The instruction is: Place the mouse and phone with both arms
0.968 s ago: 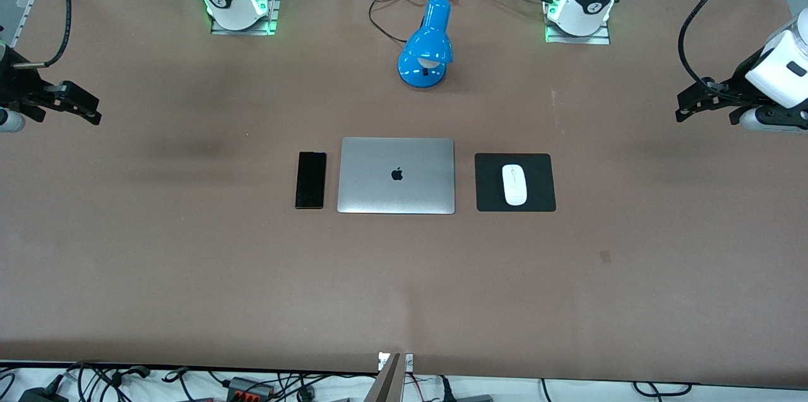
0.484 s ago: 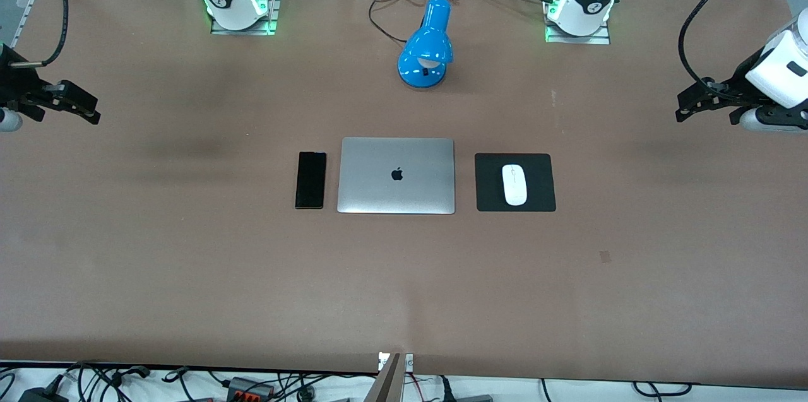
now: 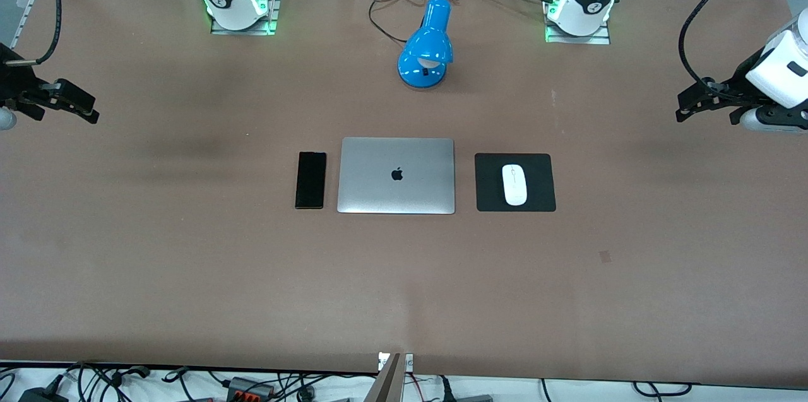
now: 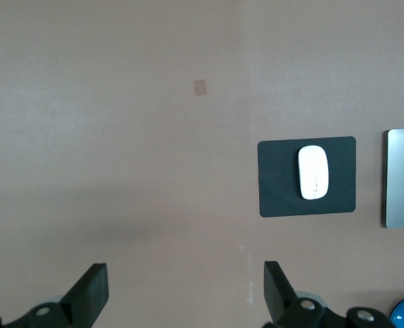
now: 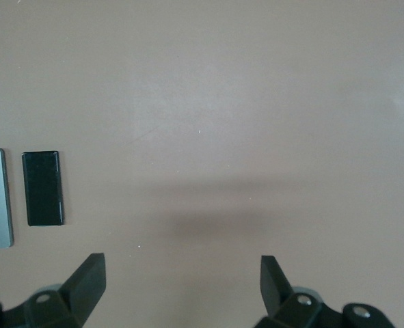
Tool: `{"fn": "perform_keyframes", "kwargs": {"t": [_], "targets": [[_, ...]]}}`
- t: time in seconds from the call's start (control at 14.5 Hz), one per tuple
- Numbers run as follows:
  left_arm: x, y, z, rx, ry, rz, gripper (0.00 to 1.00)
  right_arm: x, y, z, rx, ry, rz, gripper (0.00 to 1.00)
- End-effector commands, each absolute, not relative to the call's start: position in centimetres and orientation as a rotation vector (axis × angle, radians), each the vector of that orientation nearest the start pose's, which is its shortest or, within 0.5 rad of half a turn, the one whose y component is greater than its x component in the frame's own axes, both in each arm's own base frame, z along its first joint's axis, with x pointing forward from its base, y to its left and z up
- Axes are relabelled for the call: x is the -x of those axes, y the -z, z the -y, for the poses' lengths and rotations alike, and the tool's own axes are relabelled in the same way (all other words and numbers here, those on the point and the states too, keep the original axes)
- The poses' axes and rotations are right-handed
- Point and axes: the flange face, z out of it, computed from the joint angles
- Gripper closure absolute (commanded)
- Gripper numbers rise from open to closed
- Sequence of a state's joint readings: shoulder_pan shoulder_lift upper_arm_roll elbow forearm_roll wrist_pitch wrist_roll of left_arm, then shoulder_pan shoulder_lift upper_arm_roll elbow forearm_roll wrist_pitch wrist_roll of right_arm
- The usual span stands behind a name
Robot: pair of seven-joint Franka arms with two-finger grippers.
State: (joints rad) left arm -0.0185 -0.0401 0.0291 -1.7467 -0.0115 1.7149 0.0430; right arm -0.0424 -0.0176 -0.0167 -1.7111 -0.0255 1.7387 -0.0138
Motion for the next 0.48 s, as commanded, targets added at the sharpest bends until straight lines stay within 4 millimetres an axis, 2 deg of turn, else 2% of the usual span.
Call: {"fn": "perform_keyframes", "kwargs": {"t": [0.0,0.41], "targets": [[-54.71,-57.77,-0.68,3.152,0.006,-0.075,0.00,-55.42,-59.07,3.93,3.133,0.073,-0.072,0.00],[-54.75,-57.69,-0.83,3.154,0.003,-0.070,0.00,-54.87,-59.88,3.37,3.150,0.077,-0.035,0.00]]}}
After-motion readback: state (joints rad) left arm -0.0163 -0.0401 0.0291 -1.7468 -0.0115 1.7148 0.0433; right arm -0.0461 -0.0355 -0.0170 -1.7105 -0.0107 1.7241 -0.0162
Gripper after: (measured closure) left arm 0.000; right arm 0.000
